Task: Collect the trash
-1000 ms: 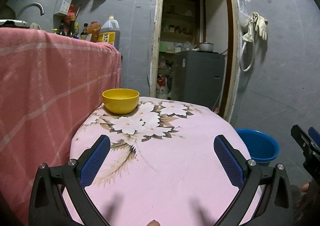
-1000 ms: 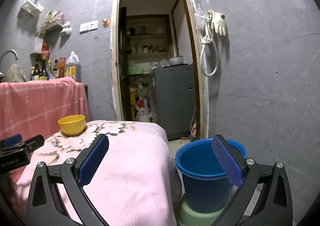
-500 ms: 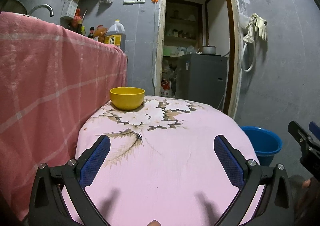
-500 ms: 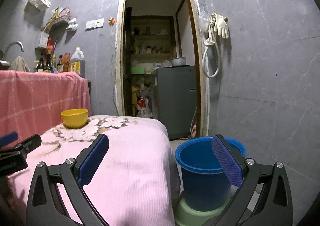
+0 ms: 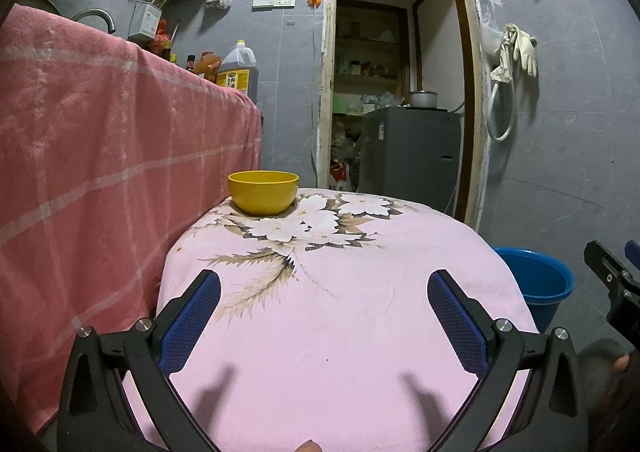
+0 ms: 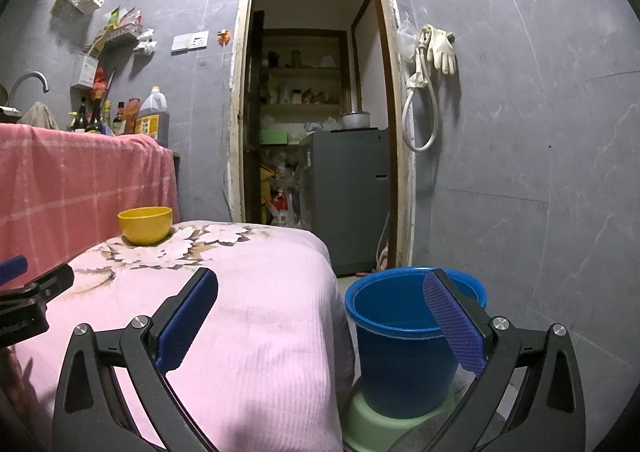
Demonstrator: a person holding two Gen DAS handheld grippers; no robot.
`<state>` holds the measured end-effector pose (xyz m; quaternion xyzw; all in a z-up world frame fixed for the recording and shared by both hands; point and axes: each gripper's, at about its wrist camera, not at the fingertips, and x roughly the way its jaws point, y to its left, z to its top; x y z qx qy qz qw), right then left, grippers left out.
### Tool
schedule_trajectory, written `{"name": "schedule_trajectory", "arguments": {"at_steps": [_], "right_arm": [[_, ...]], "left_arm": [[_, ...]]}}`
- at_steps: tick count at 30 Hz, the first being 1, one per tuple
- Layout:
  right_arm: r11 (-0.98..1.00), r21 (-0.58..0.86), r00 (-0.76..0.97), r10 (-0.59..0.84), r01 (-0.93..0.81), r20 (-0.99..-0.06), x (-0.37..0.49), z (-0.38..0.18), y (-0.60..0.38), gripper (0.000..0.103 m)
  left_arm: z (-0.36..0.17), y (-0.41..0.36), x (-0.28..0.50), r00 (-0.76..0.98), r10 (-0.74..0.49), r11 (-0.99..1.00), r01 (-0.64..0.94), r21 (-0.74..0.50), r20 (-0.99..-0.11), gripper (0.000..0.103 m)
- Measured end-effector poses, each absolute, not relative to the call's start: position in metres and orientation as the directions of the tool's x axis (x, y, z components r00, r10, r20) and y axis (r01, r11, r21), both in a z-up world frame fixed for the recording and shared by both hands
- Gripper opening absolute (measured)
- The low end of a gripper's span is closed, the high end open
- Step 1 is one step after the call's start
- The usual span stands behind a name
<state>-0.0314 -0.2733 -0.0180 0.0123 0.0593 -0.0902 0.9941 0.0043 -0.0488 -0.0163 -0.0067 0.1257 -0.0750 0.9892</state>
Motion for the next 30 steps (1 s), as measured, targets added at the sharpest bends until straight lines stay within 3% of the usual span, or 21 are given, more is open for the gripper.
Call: {"name": "schedule_trajectory", "arguments": {"at_steps": [30], "right_arm": [[0.981,0.029,0.974,-0.187,0.192,-0.127,-0.0307,-0.0212,-0.2785,0.103]], "left_arm": [[-0.0216,-0.0486,0.0024,0.961,-0.14,0.99,0.141,-0.013,-0.239,0.102]]}}
